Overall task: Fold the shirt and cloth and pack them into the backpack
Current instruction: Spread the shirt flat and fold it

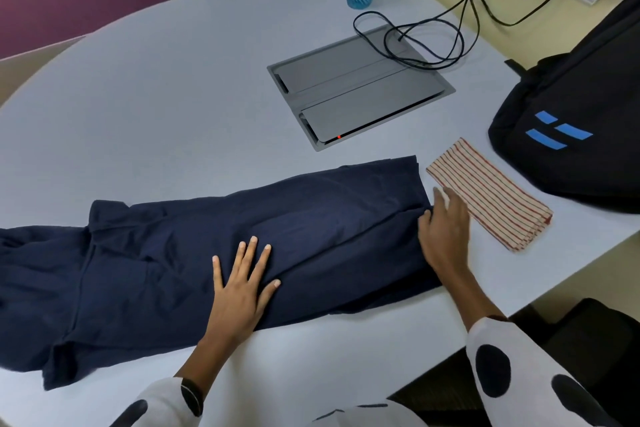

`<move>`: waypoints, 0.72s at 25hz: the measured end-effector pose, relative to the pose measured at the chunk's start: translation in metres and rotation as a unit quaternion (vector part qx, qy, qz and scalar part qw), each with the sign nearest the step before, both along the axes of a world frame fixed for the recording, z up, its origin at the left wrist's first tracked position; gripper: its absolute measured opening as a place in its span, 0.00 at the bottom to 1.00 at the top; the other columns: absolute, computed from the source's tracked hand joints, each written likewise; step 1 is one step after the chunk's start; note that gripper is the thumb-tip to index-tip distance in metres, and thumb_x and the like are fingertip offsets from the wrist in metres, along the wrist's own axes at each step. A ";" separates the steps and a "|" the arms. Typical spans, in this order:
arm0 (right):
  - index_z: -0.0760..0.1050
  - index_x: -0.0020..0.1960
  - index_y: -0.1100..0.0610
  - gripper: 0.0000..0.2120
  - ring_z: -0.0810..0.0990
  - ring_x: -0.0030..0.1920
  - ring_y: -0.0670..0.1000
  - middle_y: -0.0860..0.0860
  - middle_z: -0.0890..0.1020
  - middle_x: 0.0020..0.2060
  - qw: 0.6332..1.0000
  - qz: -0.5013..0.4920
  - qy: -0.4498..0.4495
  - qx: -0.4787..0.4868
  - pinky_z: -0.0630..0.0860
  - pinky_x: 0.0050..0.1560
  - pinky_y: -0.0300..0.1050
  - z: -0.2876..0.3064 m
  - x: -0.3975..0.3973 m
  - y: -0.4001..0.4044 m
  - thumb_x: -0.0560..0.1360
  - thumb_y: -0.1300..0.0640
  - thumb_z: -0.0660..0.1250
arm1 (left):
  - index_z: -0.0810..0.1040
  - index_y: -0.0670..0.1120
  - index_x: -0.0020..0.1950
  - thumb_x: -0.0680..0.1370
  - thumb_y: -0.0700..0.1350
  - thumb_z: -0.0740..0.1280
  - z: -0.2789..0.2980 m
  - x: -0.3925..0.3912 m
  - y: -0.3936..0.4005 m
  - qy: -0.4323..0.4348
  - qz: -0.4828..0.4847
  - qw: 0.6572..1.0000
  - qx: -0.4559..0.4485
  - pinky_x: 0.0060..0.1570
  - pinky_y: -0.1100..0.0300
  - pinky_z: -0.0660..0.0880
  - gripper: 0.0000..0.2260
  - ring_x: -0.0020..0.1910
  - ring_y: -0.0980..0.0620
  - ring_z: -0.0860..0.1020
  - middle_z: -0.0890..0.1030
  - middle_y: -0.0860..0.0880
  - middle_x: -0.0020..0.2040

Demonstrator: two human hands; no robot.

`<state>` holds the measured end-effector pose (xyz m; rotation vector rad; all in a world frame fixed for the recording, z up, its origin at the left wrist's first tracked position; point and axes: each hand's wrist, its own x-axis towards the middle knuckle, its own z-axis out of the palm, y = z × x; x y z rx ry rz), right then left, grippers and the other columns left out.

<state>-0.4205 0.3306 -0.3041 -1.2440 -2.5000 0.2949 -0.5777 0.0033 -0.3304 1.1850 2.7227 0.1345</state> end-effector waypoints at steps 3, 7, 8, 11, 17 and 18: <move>0.63 0.72 0.66 0.26 0.61 0.73 0.61 0.63 0.65 0.72 0.983 0.178 -0.040 0.024 0.56 0.73 0.56 -0.005 -0.032 -0.045 0.79 0.52 0.55 | 0.52 0.46 0.78 0.78 0.67 0.44 -0.001 0.002 -0.001 0.003 0.007 1.000 -0.003 0.74 0.42 0.43 0.35 0.77 0.50 0.50 0.53 0.48 0.79; 0.56 0.76 0.60 0.36 0.54 0.77 0.54 0.55 0.58 0.76 0.933 0.322 -0.160 0.030 0.49 0.73 0.58 -0.034 -0.050 -0.096 0.78 0.35 0.48 | 0.50 0.46 0.78 0.77 0.70 0.46 -0.002 0.000 -0.005 0.008 -0.012 1.000 -0.011 0.73 0.42 0.42 0.39 0.77 0.51 0.47 0.49 0.49 0.79; 0.55 0.77 0.58 0.37 0.52 0.77 0.54 0.54 0.57 0.77 0.930 0.322 -0.175 0.038 0.48 0.73 0.59 -0.037 -0.048 -0.094 0.77 0.34 0.47 | 0.50 0.46 0.78 0.76 0.71 0.46 -0.001 0.000 -0.006 0.007 -0.016 1.000 -0.016 0.73 0.42 0.43 0.39 0.77 0.52 0.47 0.49 0.49 0.79; 0.54 0.77 0.55 0.38 0.52 0.77 0.54 0.53 0.55 0.77 0.948 0.259 -0.183 0.025 0.49 0.74 0.59 -0.035 -0.036 -0.067 0.77 0.31 0.45 | 0.50 0.45 0.78 0.75 0.72 0.46 0.000 -0.002 -0.010 0.007 -0.029 0.998 -0.047 0.73 0.41 0.46 0.41 0.78 0.51 0.47 0.48 0.49 0.79; 0.55 0.77 0.58 0.40 0.54 0.77 0.55 0.55 0.56 0.77 0.956 0.214 -0.198 -0.014 0.50 0.75 0.54 -0.028 -0.033 -0.050 0.76 0.30 0.40 | 0.52 0.42 0.78 0.75 0.72 0.48 0.005 -0.003 -0.025 -0.006 -0.028 0.998 -0.051 0.73 0.45 0.49 0.42 0.77 0.50 0.49 0.51 0.47 0.79; 0.55 0.77 0.58 0.40 0.54 0.76 0.55 0.55 0.57 0.76 0.957 0.214 -0.197 -0.012 0.51 0.75 0.54 -0.028 -0.033 -0.050 0.76 0.31 0.40 | 0.53 0.42 0.78 0.75 0.72 0.48 0.007 -0.003 -0.028 -0.012 -0.027 0.998 -0.055 0.73 0.45 0.50 0.42 0.77 0.49 0.50 0.51 0.46 0.79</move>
